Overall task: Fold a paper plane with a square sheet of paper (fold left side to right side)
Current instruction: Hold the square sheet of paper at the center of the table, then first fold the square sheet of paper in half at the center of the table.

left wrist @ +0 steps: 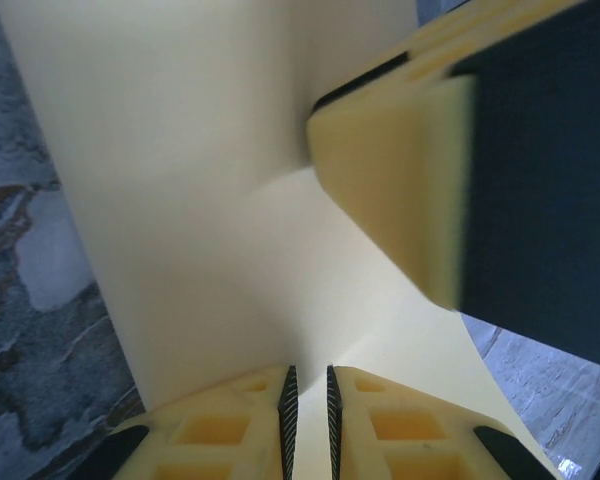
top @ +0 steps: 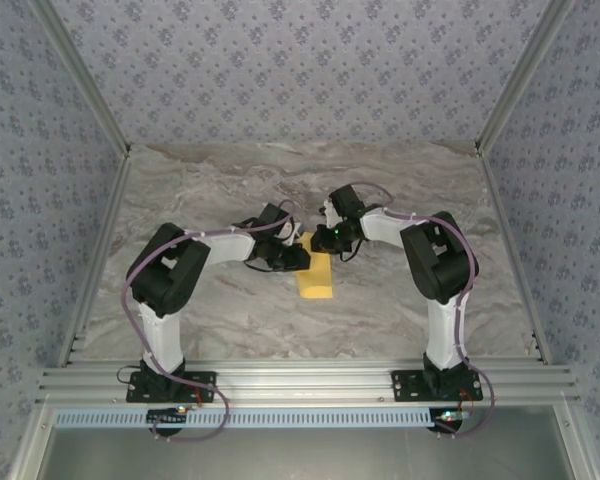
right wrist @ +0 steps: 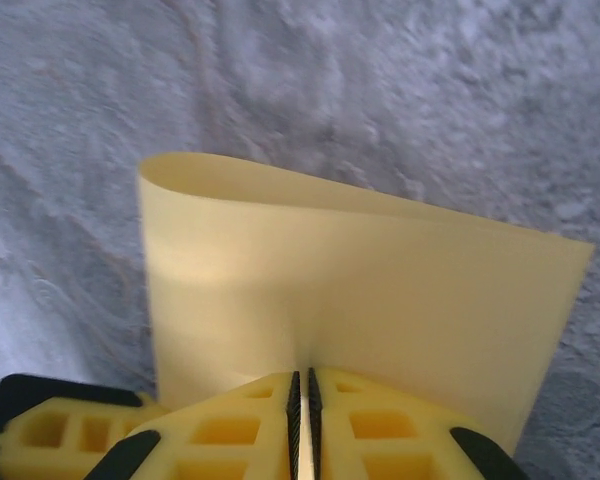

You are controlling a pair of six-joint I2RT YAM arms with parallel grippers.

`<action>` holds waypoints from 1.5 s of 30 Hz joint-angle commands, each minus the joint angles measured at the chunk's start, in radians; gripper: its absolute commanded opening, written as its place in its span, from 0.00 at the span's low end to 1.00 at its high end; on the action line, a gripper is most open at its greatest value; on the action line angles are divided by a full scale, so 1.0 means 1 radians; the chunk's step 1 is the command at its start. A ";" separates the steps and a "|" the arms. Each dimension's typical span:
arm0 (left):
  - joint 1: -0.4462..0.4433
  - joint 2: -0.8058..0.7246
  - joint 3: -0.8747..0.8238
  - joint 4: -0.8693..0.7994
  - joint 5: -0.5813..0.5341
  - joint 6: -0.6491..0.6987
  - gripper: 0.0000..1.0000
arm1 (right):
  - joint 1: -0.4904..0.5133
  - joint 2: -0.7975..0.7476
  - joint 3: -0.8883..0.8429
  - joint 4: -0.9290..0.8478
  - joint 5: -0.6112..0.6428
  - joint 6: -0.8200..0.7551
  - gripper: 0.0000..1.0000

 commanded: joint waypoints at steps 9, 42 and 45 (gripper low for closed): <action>-0.050 -0.045 -0.043 -0.054 -0.003 0.055 0.20 | 0.012 0.027 -0.042 -0.103 0.101 0.004 0.12; -0.187 -0.206 -0.249 0.030 -0.001 -0.049 0.21 | 0.012 0.022 -0.050 -0.093 0.107 0.013 0.12; -0.186 -0.244 -0.263 0.066 0.026 -0.063 0.21 | 0.013 0.022 -0.050 -0.092 0.104 0.013 0.12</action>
